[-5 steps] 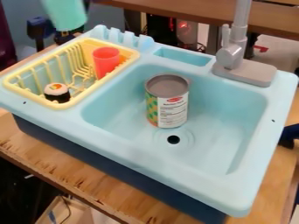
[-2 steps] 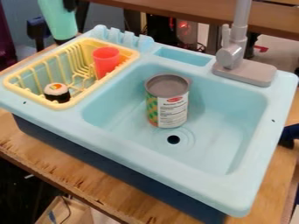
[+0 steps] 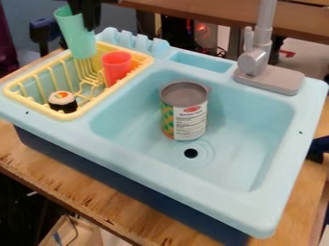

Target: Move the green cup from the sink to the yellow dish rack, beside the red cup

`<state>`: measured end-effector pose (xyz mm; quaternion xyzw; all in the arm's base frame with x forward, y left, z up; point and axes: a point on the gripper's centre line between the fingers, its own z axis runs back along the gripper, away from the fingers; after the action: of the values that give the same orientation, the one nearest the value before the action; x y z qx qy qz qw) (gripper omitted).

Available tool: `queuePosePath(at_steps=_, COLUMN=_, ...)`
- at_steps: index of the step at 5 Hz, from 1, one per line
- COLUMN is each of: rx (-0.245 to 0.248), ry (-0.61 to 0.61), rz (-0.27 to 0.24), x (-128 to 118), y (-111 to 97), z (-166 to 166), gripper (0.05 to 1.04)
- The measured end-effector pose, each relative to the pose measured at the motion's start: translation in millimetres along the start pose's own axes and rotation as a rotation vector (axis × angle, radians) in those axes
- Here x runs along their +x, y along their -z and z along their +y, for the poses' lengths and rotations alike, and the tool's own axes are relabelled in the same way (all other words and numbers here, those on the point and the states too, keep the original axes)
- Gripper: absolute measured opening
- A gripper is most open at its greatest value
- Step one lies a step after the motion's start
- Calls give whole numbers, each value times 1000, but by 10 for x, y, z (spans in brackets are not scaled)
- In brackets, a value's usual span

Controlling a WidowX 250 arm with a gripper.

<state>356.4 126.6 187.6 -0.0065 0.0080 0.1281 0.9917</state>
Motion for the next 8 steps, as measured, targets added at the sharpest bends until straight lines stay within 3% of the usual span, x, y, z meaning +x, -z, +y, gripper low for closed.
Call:
queuePosePath(at_steps=3, rx=-33, ry=33, rz=50, x=97, y=272, z=-107, gripper=95)
queuePosePath(at_steps=5, rx=-35, ry=35, rz=71, x=92, y=340, z=-106, gripper=115)
queuePosePath(at_steps=6, rx=-59, ry=45, rz=75, x=90, y=350, z=-131, gripper=304)
queuePosePath(at_steps=7, rx=-89, ry=17, rz=63, x=94, y=335, z=-70, gripper=568)
queuePosePath(at_steps=8, rx=-77, ry=2, rz=-32, x=55, y=17, z=-69, gripper=863)
